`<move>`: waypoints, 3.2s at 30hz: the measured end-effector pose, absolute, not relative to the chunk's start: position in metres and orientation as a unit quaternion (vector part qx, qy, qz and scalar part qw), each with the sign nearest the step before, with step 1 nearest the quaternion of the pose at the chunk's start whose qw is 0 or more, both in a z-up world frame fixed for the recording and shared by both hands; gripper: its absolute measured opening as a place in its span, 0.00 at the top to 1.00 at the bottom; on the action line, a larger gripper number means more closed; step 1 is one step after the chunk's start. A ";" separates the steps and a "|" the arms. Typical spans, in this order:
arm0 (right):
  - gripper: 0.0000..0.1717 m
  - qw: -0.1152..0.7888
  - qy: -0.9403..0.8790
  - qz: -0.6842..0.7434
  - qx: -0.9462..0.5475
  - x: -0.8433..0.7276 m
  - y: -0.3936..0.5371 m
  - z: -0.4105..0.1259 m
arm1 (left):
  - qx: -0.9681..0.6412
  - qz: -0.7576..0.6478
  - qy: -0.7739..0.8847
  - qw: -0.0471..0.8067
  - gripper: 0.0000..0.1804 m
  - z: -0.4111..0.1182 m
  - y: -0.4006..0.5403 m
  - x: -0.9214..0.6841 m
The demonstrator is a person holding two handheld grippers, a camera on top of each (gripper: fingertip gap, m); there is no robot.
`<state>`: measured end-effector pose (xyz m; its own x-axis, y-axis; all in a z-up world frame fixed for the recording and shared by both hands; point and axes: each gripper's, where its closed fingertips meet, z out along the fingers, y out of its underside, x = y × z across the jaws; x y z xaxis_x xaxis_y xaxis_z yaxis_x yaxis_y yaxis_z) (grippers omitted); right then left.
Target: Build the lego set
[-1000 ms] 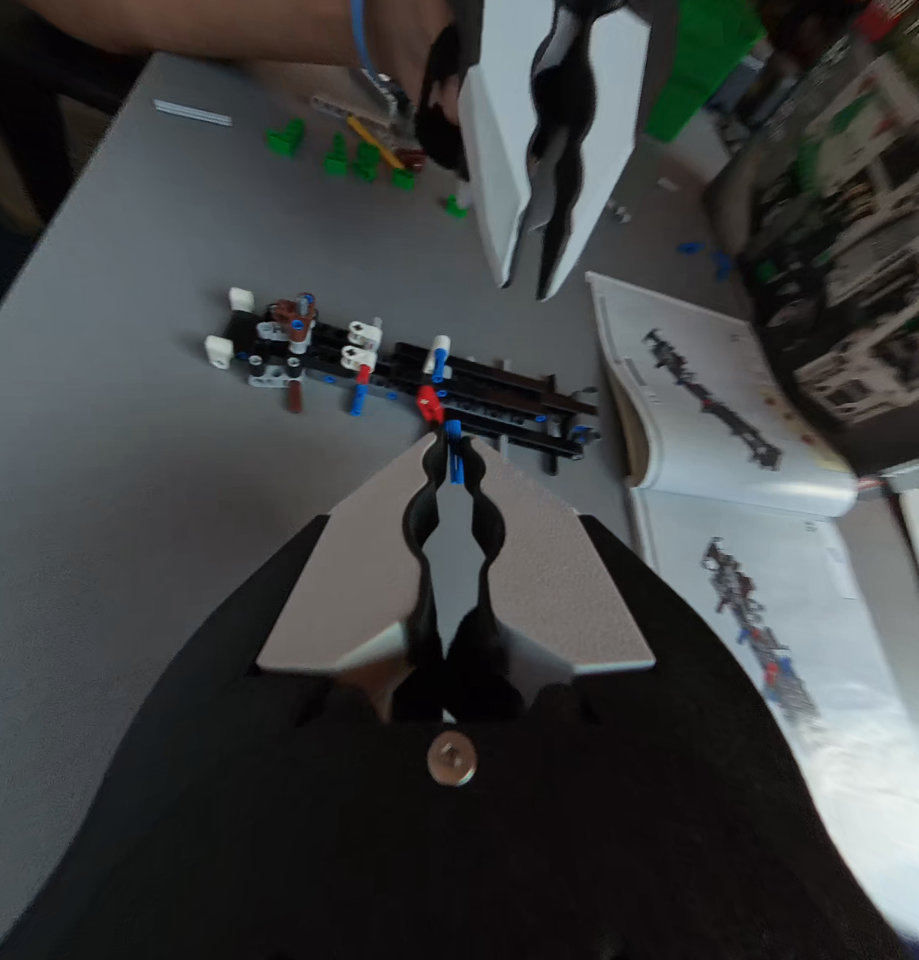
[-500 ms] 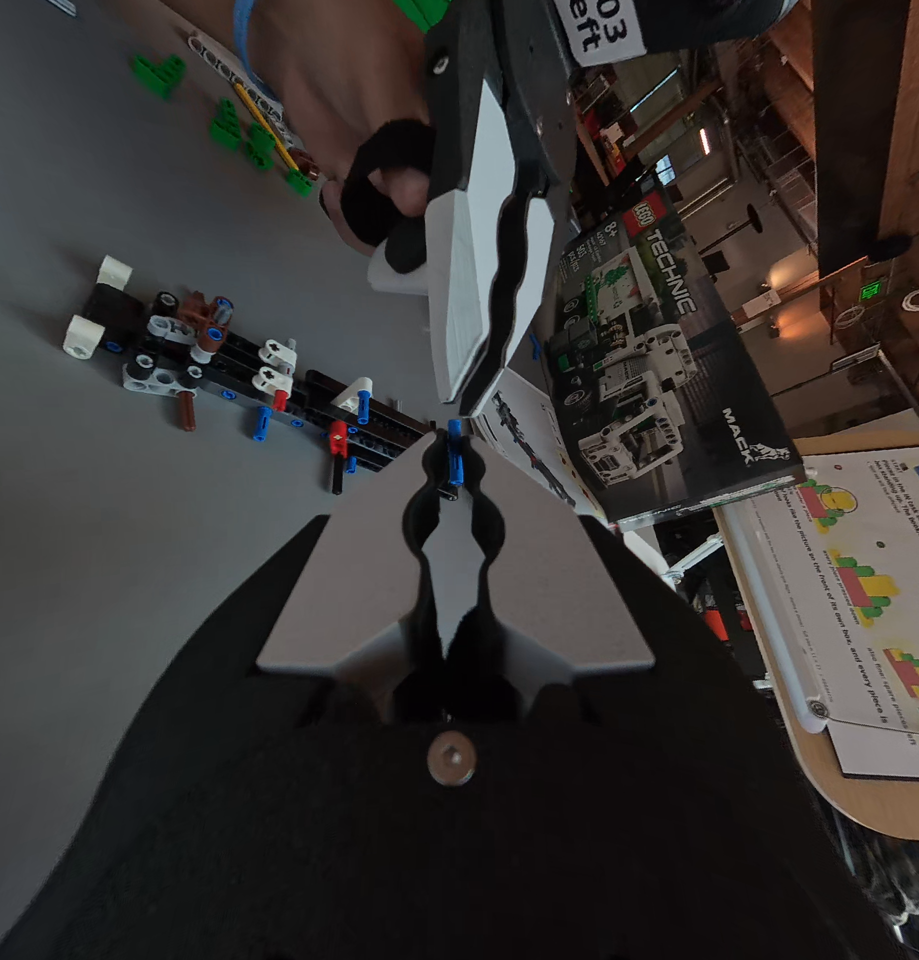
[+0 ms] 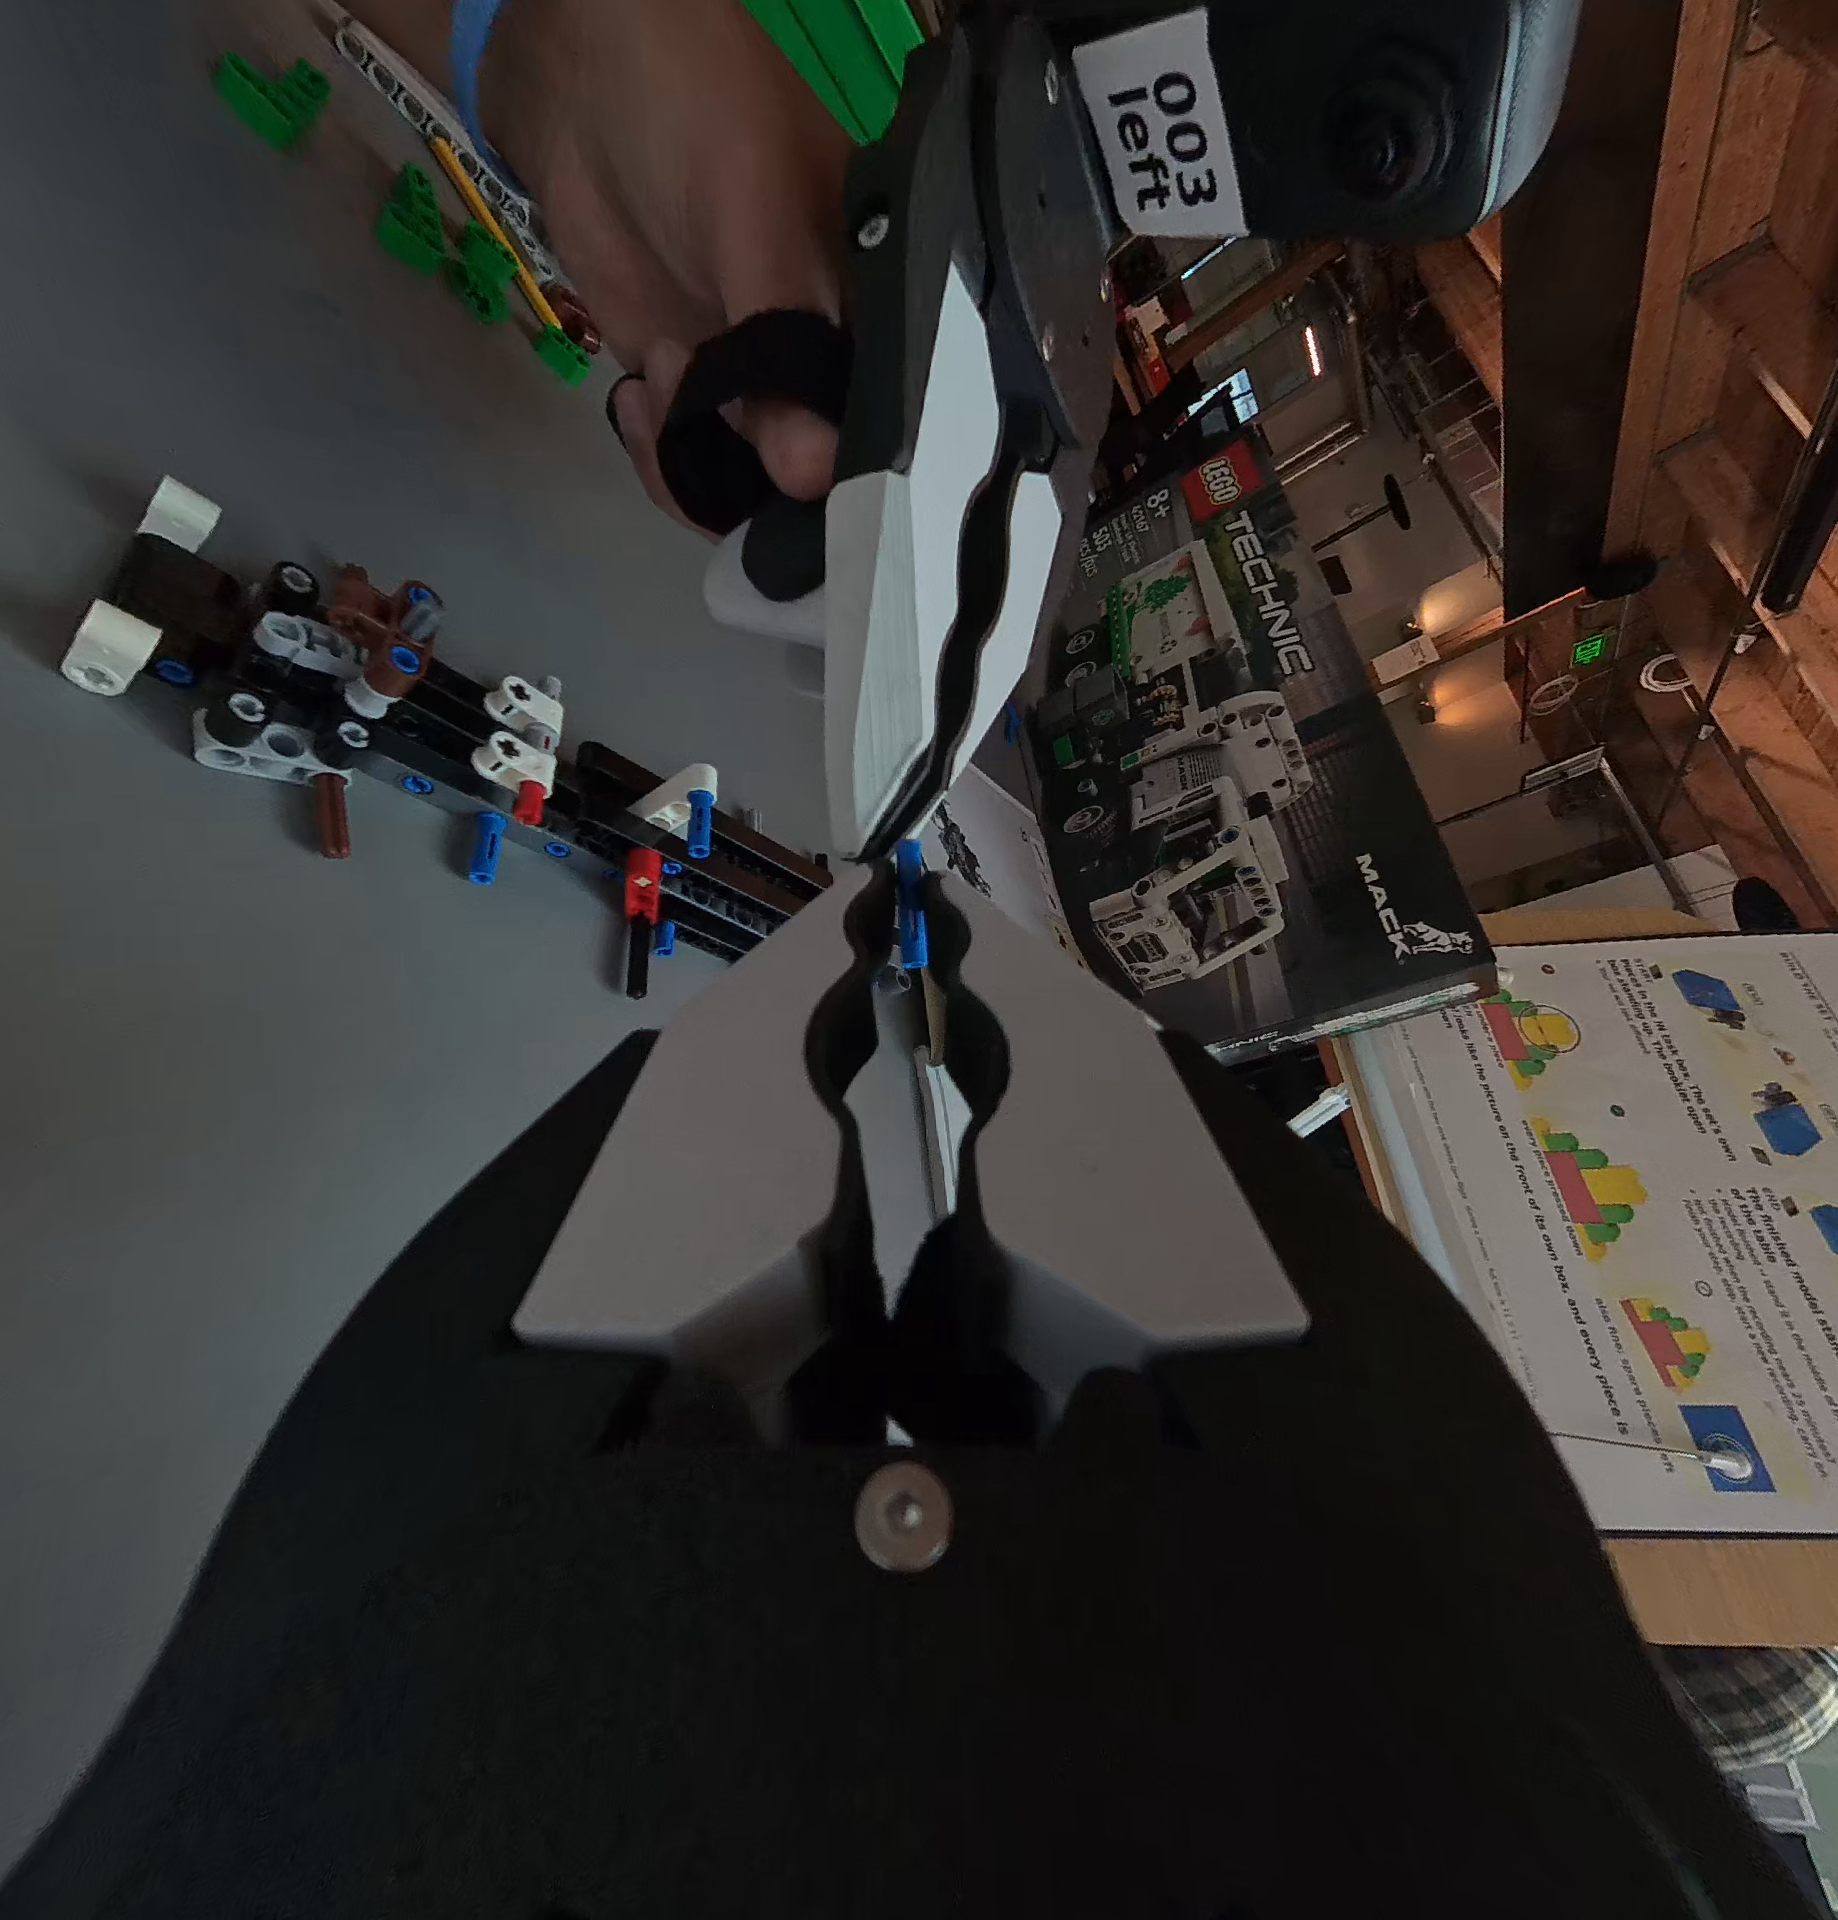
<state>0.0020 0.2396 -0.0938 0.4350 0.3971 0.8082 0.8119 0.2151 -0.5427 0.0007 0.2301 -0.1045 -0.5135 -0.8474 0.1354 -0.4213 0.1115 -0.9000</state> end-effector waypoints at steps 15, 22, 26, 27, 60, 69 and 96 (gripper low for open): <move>0.98 0.597 -0.502 -0.169 -0.603 0.002 0.240 -0.097 | -0.448 -0.490 0.718 0.208 1.00 -0.116 0.229 0.003; 0.98 0.576 -0.423 -0.190 -0.674 0.067 0.263 -0.096 | -0.475 -0.465 0.701 0.258 1.00 -0.120 0.256 0.010; 0.98 0.549 -0.338 -0.155 -0.749 0.122 0.279 -0.111 | -0.489 -0.439 0.691 0.300 1.00 -0.121 0.279 0.013; 0.98 0.540 -0.314 -0.148 -0.767 0.135 0.283 -0.115 | -0.493 -0.431 0.690 0.308 1.00 -0.123 0.284 0.013; 0.98 0.522 -0.173 0.019 -0.835 0.158 0.288 -0.130 | -0.535 -0.342 0.688 0.352 0.98 -0.136 0.331 0.010; 0.98 0.553 -0.225 0.060 -0.800 0.109 0.276 -0.106 | -0.543 -0.363 0.669 0.355 0.97 -0.124 0.328 0.009; 0.98 0.593 -0.213 0.455 -0.629 0.000 0.243 -0.050 | -0.396 -0.529 0.671 0.336 0.90 -0.073 0.232 0.010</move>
